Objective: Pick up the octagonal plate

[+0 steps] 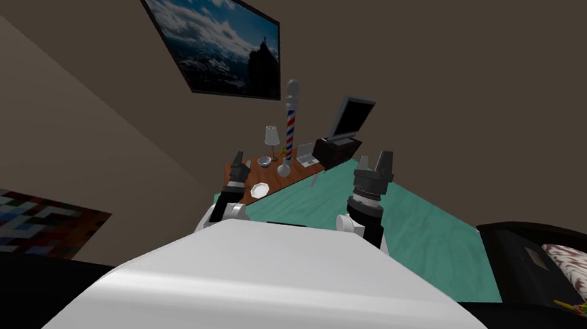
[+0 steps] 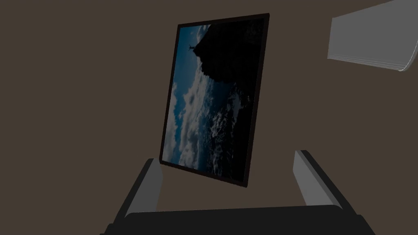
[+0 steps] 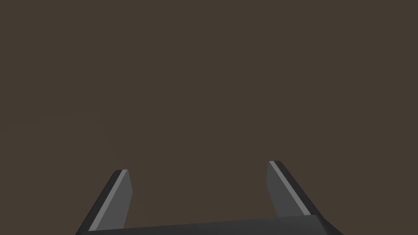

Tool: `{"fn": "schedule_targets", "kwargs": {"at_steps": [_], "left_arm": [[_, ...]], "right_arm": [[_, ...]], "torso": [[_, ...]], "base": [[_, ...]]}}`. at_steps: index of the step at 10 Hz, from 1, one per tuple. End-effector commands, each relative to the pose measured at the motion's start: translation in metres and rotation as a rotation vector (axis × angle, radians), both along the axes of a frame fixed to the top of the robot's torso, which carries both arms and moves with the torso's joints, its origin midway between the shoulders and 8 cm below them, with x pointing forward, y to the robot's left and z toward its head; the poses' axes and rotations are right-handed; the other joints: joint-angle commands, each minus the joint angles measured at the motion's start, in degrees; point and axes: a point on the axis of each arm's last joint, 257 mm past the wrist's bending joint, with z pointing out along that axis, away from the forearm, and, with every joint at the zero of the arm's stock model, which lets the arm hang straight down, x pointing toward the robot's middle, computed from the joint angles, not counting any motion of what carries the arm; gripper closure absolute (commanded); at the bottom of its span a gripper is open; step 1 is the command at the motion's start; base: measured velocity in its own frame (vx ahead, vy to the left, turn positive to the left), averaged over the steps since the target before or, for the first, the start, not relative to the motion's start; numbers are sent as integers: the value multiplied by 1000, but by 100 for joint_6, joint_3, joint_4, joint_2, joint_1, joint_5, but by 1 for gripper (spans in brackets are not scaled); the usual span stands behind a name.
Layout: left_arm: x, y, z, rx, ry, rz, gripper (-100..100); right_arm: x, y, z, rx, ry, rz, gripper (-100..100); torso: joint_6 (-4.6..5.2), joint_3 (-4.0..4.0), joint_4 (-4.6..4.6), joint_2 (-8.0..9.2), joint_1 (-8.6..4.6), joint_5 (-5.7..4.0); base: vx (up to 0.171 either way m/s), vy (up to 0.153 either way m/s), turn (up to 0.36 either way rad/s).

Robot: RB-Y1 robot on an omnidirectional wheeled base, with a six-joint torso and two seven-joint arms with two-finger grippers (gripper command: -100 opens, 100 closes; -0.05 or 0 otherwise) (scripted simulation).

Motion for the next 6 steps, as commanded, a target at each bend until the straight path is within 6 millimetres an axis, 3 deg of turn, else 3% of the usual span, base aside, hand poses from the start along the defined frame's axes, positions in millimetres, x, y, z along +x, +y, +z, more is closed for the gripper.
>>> {"fn": "schedule_targets", "kwargs": {"at_steps": [1, 6], "left_arm": [[11, 4, -18, 1, 44, 2, -100], [24, 17, -69, -8, 158, 16, -100]], "right_arm": [[0, 0, 0, 0, 0, 0, 0], [0, 0, 0, 0, 0, 0, 0]], "torso": [[0, 0, 0, 0, 0, 0], [1, -2, -1, -4, 0, 0]], "base": [[44, -9, 40], [34, -7, 16]]}}
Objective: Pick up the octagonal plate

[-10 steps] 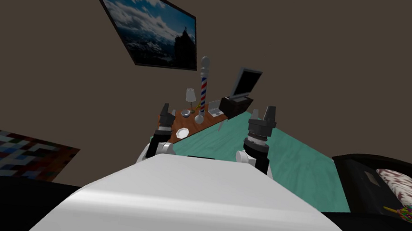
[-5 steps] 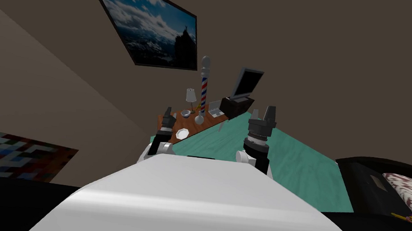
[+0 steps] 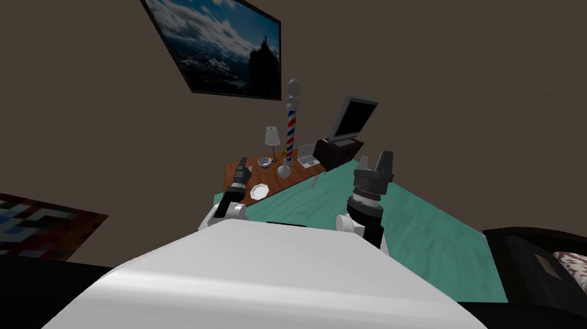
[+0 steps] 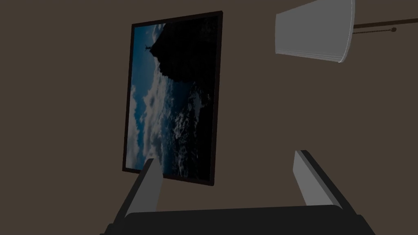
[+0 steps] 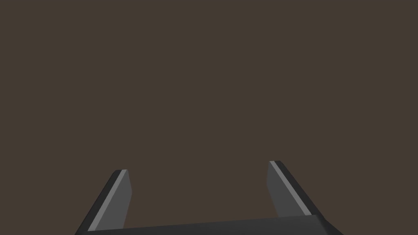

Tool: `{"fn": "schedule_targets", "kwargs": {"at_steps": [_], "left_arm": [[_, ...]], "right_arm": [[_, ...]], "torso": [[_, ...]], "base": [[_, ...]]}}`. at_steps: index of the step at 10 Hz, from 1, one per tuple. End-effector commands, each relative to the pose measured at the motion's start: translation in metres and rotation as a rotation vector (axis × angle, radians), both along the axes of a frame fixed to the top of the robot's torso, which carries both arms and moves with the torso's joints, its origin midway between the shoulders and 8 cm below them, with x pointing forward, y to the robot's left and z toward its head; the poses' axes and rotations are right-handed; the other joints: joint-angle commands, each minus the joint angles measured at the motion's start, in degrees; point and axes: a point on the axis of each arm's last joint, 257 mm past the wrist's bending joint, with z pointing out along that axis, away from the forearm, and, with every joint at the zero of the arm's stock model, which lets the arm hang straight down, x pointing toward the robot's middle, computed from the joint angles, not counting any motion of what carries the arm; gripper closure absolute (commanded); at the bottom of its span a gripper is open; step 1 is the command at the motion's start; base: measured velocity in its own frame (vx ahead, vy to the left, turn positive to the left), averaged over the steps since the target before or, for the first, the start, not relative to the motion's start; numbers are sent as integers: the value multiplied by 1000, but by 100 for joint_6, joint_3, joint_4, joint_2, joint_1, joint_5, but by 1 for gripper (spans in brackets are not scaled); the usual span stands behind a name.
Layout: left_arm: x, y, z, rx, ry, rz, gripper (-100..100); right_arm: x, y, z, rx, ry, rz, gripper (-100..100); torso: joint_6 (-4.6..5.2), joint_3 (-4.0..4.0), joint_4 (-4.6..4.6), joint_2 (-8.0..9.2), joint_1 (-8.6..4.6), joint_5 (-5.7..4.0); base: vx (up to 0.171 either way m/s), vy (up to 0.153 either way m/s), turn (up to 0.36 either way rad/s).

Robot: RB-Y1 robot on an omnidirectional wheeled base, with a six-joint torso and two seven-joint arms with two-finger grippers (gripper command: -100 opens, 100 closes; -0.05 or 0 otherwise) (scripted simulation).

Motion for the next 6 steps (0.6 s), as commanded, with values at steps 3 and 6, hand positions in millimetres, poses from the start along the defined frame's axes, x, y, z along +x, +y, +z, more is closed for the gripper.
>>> {"fn": "schedule_targets", "kwargs": {"at_steps": [3, 6], "left_arm": [[11, 12, -40, -12, 91, 15, -100], [13, 21, -74, -22, 163, 29, -100]], "right_arm": [[0, 0, 0, 0, 0, 0, 0], [0, 0, 0, 0, 0, 0, 0]], "torso": [[0, 1, 0, 1, -1, 0], [0, -1, 0, -2, 2, 0]], "base": [[31, -11, 24], [34, -6, 18]]}}
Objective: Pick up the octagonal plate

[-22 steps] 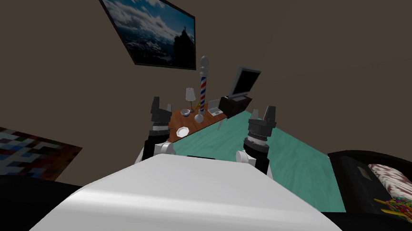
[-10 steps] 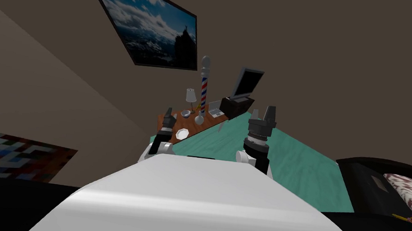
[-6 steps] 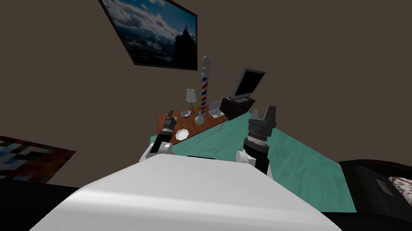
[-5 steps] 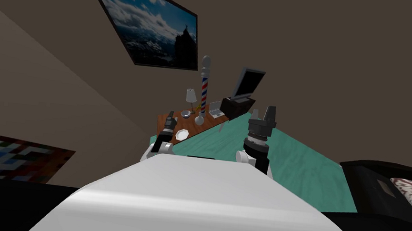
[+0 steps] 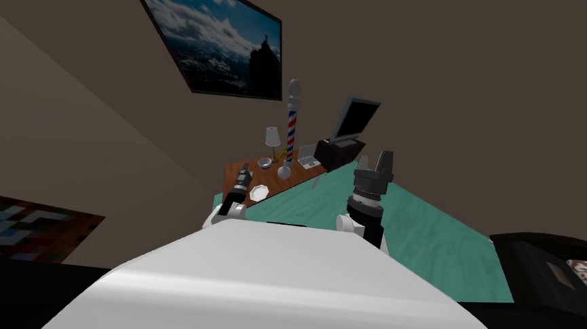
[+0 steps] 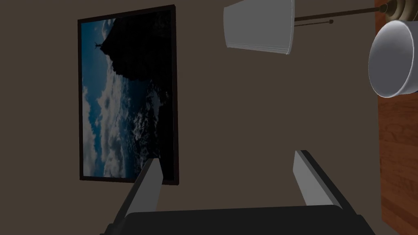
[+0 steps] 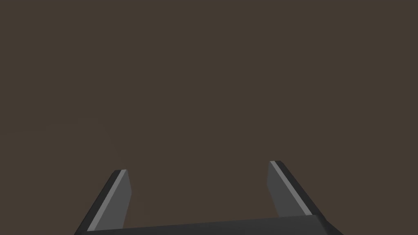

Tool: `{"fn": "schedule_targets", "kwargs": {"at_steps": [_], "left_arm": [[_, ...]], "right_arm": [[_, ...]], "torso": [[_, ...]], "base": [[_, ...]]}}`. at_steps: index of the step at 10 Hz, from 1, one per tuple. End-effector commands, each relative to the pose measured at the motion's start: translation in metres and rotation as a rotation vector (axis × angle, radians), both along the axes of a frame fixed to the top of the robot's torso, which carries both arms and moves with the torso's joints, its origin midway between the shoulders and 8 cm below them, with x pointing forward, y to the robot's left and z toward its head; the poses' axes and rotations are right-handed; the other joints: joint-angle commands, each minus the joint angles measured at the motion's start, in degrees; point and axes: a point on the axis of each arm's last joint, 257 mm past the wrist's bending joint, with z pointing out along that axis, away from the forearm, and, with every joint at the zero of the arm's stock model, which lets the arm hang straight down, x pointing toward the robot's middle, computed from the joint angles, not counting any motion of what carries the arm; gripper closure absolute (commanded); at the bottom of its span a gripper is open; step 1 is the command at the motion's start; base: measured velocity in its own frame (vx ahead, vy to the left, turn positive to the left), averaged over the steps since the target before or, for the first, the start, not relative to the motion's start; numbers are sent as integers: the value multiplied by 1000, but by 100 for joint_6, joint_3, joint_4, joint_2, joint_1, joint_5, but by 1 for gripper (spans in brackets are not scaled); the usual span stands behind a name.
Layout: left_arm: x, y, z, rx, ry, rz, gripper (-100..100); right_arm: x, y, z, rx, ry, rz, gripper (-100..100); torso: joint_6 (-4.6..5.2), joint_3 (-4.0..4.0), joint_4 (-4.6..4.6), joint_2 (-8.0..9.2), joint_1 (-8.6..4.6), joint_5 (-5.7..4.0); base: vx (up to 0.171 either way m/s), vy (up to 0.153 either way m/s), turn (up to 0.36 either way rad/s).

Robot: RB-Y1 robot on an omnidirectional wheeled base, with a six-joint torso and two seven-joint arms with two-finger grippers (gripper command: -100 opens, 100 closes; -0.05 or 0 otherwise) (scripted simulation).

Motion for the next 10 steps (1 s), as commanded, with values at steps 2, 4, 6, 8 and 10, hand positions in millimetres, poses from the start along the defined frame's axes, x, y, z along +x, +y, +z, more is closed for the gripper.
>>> {"fn": "schedule_targets", "kwargs": {"at_steps": [2, 4, 6, 8, 10], "left_arm": [[1, 9, -32, -12, 69, 15, -100], [2, 16, -55, -22, 119, 27, -100], [2, 23, -78, -34, 171, 40, -100], [0, 30, -105, -48, 231, 55, -100], [-3, 37, -128, -63, 284, 70, -100]], "right_arm": [[0, 0, 0, 0, 0, 0, 0], [0, 0, 0, 0, 0, 0, 0], [0, 0, 0, 0, 0, 0, 0], [0, 0, 0, 0, 0, 0, 0], [0, 0, 0, 0, 0, 0, 0]], "torso": [[-1, 0, 0, -1, -1, 0], [0, 0, 0, 0, -3, -1], [0, 0, 1, 0, -2, -1], [0, -1, 0, -2, -3, -1], [0, -1, 0, -2, -1, -1]], "base": [[36, -12, 25], [32, -14, 21], [34, -11, 22], [39, -12, 24], [37, -9, 20]]}}
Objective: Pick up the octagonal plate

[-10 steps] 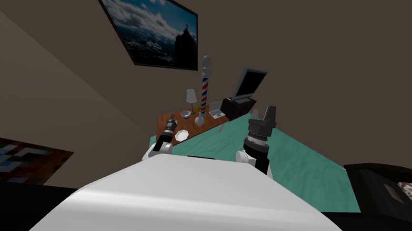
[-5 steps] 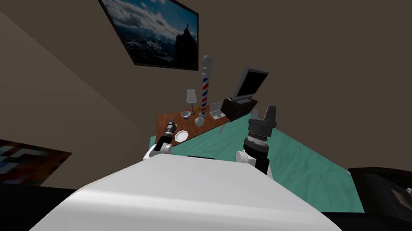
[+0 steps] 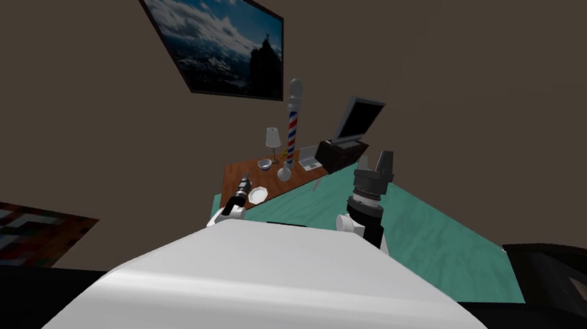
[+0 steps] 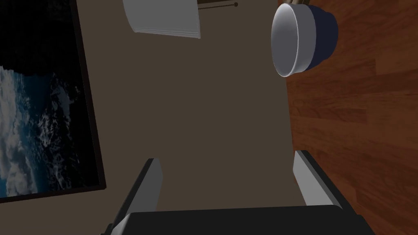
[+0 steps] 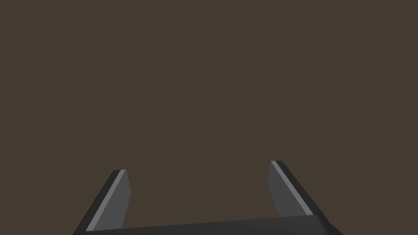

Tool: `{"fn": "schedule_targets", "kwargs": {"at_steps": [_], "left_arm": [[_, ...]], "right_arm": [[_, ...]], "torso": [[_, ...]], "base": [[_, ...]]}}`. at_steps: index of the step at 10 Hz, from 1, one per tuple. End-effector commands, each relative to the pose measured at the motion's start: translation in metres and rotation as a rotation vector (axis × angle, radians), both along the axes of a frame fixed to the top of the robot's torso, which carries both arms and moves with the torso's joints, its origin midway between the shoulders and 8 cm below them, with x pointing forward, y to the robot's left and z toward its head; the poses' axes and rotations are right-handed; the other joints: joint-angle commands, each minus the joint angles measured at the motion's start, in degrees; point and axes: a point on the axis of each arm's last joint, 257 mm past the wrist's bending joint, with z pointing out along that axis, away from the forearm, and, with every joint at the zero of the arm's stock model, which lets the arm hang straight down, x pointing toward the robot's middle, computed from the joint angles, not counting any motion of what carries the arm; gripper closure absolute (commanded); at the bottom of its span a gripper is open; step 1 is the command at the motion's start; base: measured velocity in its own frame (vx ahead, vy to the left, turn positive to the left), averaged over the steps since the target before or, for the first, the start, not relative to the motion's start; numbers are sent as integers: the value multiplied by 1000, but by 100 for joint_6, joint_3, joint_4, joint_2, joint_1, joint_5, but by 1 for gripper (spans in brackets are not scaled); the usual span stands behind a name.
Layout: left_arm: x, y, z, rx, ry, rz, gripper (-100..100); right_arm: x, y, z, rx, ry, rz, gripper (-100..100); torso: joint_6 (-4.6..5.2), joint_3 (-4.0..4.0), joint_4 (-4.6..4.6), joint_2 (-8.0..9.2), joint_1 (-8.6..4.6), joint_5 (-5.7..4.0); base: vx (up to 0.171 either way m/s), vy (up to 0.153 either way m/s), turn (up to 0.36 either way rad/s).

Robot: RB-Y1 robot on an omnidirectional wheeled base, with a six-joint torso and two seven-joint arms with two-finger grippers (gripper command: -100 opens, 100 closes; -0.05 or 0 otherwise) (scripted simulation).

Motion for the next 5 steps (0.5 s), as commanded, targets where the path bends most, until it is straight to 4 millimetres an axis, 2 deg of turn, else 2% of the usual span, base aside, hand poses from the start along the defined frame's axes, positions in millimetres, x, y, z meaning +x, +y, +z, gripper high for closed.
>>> {"fn": "schedule_targets", "kwargs": {"at_steps": [1, 3, 5], "left_arm": [[-3, 5, -22, -18, 53, 16, -100], [-8, 11, -48, -35, 112, 33, -100], [-12, 12, -57, -37, 130, 37, -100]], "right_arm": [[0, 0, 0, 0, 0, 0, 0], [0, 0, 0, 0, 0, 0, 0], [0, 0, 0, 0, 0, 0, 0]], "torso": [[0, 0, 0, 0, 0, 0], [0, 1, 0, 2, -1, 0], [0, 1, 0, 2, -1, 0]], "base": [[37, -14, 32], [36, -10, 22], [24, -5, 8]]}}
